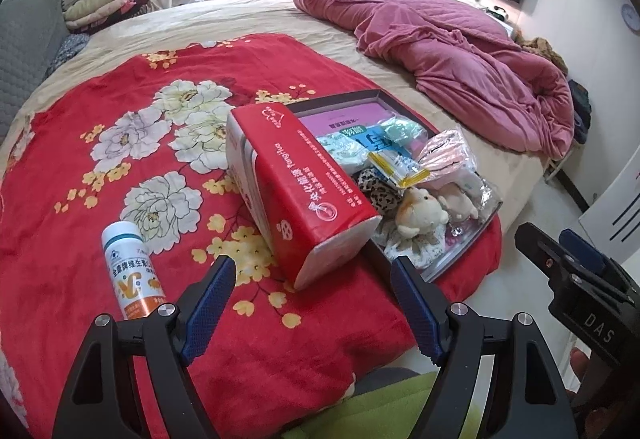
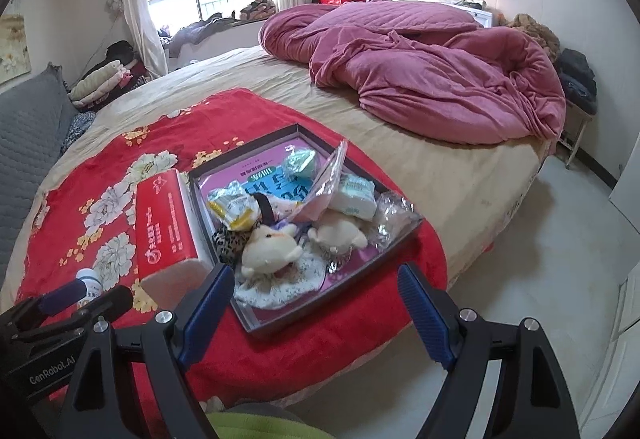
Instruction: Organize soft objects
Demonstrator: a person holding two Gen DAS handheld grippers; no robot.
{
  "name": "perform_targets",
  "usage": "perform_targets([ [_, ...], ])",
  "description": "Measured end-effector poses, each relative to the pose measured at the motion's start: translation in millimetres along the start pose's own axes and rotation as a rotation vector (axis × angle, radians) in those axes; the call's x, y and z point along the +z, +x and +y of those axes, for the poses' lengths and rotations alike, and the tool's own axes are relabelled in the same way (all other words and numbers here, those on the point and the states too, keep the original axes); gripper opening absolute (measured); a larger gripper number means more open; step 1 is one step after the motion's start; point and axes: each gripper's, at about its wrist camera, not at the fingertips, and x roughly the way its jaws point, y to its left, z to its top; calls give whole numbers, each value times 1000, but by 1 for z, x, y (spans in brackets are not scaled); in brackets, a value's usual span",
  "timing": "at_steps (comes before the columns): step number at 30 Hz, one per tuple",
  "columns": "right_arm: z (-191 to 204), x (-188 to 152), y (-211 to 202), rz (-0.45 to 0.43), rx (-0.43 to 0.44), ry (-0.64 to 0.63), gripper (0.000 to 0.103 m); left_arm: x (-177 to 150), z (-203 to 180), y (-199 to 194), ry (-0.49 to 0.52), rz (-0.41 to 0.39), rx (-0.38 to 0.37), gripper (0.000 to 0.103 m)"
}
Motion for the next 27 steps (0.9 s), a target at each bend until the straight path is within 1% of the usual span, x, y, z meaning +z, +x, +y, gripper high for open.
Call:
perform_targets([
  [5, 1, -10, 0, 24, 10, 1, 83, -5, -4, -1, 4, 4, -1, 81],
  [10, 1, -17, -6, 20, 13, 3, 83, -10, -8, -3, 17, 7, 3, 81],
  [17, 8, -32, -11, 27, 20, -32, 83, -20, -9, 1, 24, 32, 26, 81],
  [22, 9, -42, -9, 62, 29, -24, 84, -22, -11, 1, 37, 31, 40, 81],
  [27, 12, -45, -10, 59, 28, -30, 84, -23, -10, 0, 32, 24, 48, 81],
])
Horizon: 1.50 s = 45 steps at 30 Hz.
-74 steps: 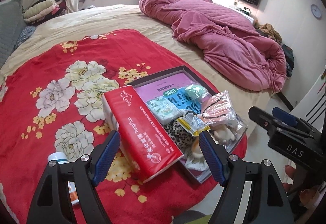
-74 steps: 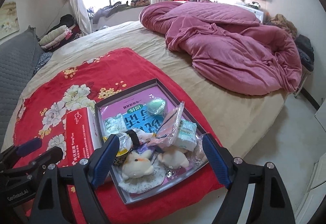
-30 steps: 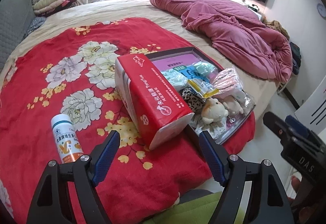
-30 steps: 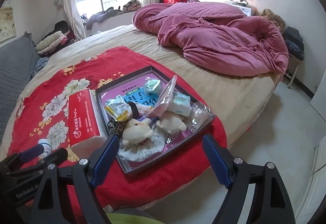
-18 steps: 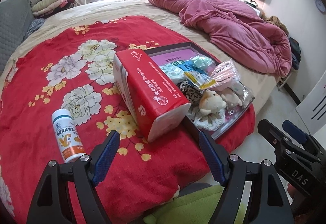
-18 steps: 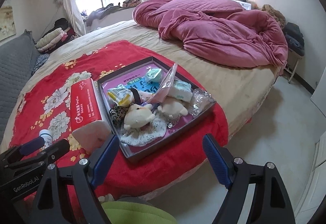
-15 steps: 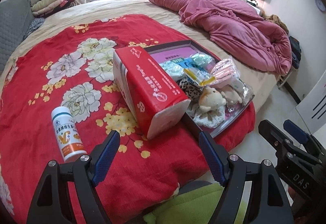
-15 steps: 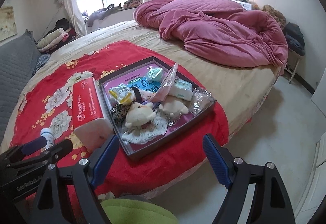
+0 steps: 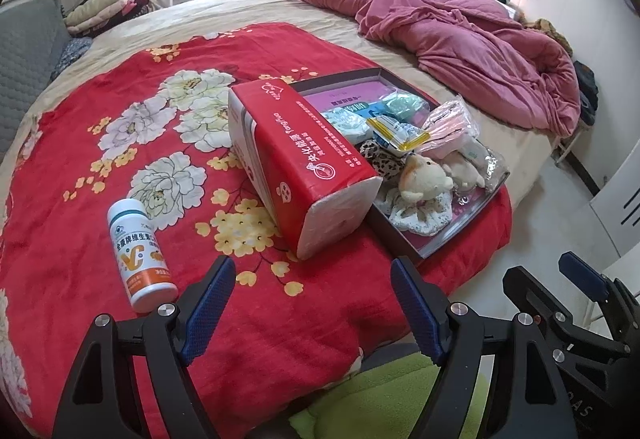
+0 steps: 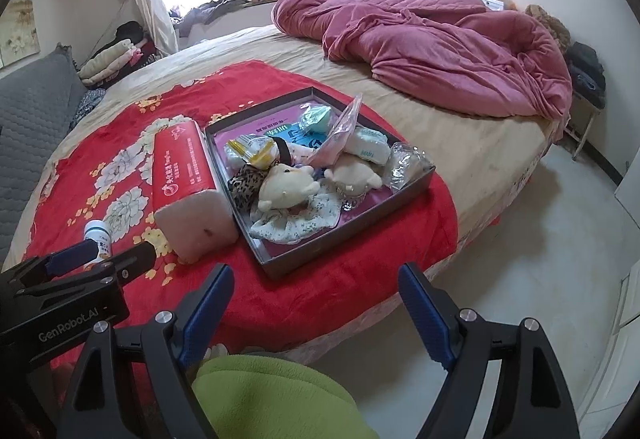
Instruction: Organize soft objects
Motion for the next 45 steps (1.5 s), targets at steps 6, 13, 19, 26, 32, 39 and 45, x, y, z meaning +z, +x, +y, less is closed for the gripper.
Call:
perform_targets([
  [6, 0, -1, 0, -3, -8, 4, 84, -3, 2, -4, -8, -16, -3, 81],
  [13, 4, 0, -2, -18, -24, -26, 84, -10, 6, -3, -10, -10, 22, 81],
  [19, 6, -2, -1, -18, -20, -34, 84, -15, 12, -3, -16, -8, 32, 81],
  [26, 7, -1, -1, -18, -31, -33, 84, -15, 17, -4, -27, -11, 43, 81],
  [32, 8, -1, -1, -19, -32, -36, 84, -17, 17, -5, -23, -4, 49, 81],
  [39, 8, -1, -2, -17, -34, -36, 84, -18, 13, -2, -13, 3, 48, 81],
  [45, 8, -1, -1, -14, -33, -39, 84, -17, 13, -2, -13, 3, 51, 81],
])
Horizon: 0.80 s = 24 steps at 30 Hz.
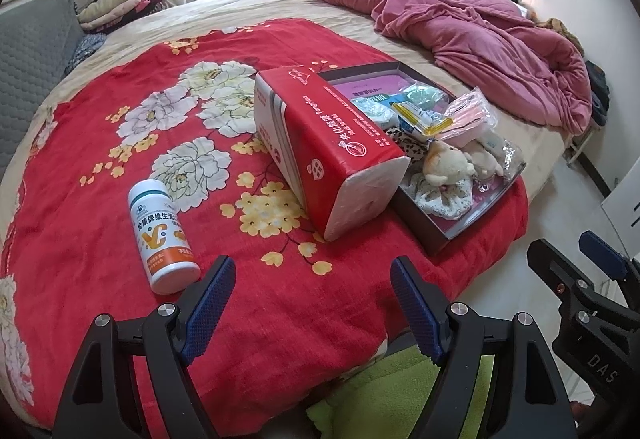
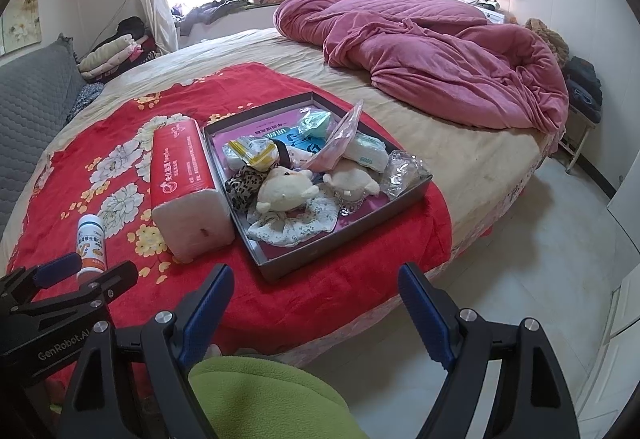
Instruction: Organize soft objects
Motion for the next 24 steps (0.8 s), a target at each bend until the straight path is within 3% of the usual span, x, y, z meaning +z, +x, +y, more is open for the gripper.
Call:
perform_targets([
  [24, 3, -1, 3, -3, 3, -5, 84, -1, 3, 4, -5, 19, 6, 81],
])
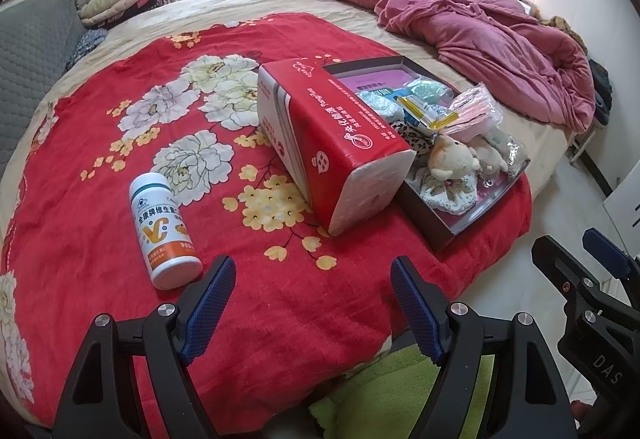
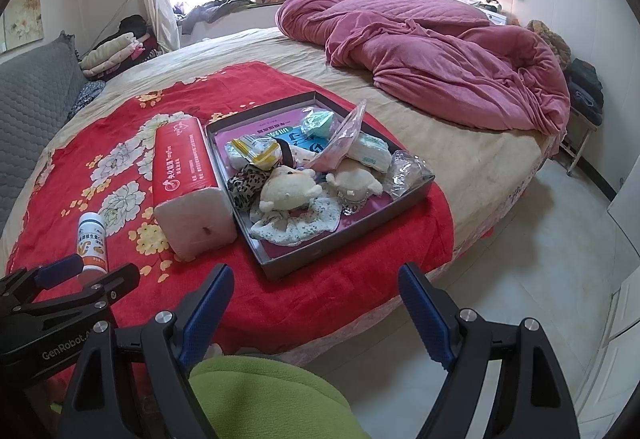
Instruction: Organize soft objects
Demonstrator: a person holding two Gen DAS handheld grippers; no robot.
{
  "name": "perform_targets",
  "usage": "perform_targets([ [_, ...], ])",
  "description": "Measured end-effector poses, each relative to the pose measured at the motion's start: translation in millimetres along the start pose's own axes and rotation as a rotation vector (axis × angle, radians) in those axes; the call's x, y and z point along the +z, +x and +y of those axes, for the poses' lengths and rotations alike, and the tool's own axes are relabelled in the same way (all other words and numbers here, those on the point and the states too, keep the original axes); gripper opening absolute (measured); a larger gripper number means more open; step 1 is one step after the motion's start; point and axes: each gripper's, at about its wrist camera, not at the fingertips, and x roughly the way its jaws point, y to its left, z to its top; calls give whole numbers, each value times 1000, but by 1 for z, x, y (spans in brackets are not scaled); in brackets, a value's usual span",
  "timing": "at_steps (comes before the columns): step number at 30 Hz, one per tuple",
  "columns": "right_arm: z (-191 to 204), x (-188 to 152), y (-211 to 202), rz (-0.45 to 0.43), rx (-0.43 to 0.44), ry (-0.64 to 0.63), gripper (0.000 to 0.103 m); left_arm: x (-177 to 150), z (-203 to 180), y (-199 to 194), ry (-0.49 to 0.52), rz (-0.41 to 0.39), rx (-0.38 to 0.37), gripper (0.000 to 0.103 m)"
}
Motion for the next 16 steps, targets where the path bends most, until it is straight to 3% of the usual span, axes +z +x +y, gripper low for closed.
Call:
perform_targets([
  [16, 1, 0, 2, 8, 0, -4, 84, 0, 0, 2, 5, -4, -13, 81],
])
